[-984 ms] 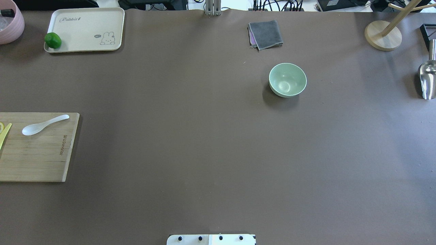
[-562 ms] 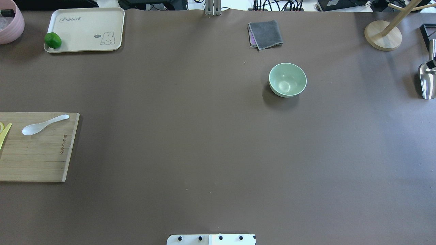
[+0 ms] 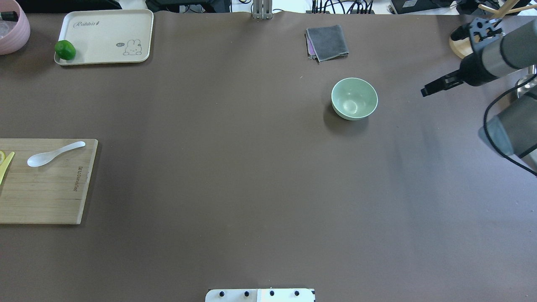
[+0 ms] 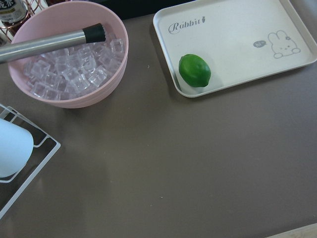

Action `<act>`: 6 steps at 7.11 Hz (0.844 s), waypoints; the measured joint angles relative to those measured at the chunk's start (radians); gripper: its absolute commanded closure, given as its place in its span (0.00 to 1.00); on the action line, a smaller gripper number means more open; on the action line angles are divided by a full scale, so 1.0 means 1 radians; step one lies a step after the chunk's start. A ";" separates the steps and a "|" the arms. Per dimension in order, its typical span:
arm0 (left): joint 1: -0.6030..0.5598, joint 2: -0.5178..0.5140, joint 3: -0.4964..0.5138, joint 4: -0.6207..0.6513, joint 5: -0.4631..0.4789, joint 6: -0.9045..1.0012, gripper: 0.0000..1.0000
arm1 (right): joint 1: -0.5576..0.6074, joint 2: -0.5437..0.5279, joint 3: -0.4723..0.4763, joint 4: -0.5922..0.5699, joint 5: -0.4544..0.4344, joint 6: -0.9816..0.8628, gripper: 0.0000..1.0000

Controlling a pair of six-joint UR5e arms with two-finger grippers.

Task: Place spoon in bowl
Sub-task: 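Move the right gripper toward the pale green bowl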

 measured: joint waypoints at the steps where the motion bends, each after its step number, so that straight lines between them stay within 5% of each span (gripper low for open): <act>1: 0.007 -0.004 0.003 -0.026 0.001 -0.057 0.02 | -0.065 0.050 -0.022 0.010 -0.069 0.115 0.00; 4: 0.010 -0.008 0.003 -0.041 -0.001 -0.091 0.02 | -0.136 0.124 -0.113 0.018 -0.129 0.221 0.02; 5: 0.010 -0.008 0.003 -0.041 -0.002 -0.090 0.02 | -0.151 0.140 -0.143 0.019 -0.144 0.225 0.18; 6: 0.010 -0.008 0.004 -0.040 -0.004 -0.088 0.02 | -0.167 0.150 -0.163 0.018 -0.157 0.227 0.59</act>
